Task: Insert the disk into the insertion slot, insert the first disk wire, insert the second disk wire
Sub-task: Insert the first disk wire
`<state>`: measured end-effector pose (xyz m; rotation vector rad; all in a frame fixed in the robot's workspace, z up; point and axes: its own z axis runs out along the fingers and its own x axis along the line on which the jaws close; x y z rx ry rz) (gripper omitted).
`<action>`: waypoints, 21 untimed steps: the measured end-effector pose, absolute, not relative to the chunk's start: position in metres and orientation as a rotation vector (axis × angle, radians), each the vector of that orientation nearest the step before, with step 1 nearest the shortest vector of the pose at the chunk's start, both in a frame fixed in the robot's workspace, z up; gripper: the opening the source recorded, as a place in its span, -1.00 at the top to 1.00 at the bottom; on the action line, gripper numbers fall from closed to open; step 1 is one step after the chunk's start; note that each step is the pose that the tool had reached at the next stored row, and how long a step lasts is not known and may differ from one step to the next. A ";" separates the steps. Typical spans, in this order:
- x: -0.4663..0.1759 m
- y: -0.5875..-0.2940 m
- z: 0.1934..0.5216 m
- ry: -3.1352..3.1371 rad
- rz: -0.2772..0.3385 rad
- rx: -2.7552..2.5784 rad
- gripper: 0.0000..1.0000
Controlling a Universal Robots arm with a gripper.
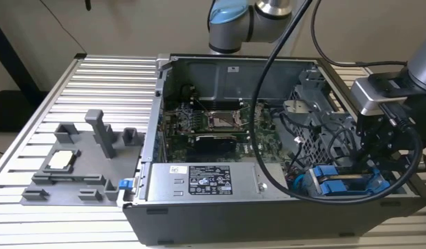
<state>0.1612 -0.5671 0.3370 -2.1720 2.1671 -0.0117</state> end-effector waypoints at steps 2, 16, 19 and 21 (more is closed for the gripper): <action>0.161 -0.567 0.336 2.173 -0.012 -2.167 0.61; 0.161 -0.567 0.332 2.187 -0.013 -2.152 0.46; 0.161 -0.567 0.341 2.187 -0.013 -2.152 0.46; 0.161 -0.567 0.348 2.187 -0.013 -2.152 0.46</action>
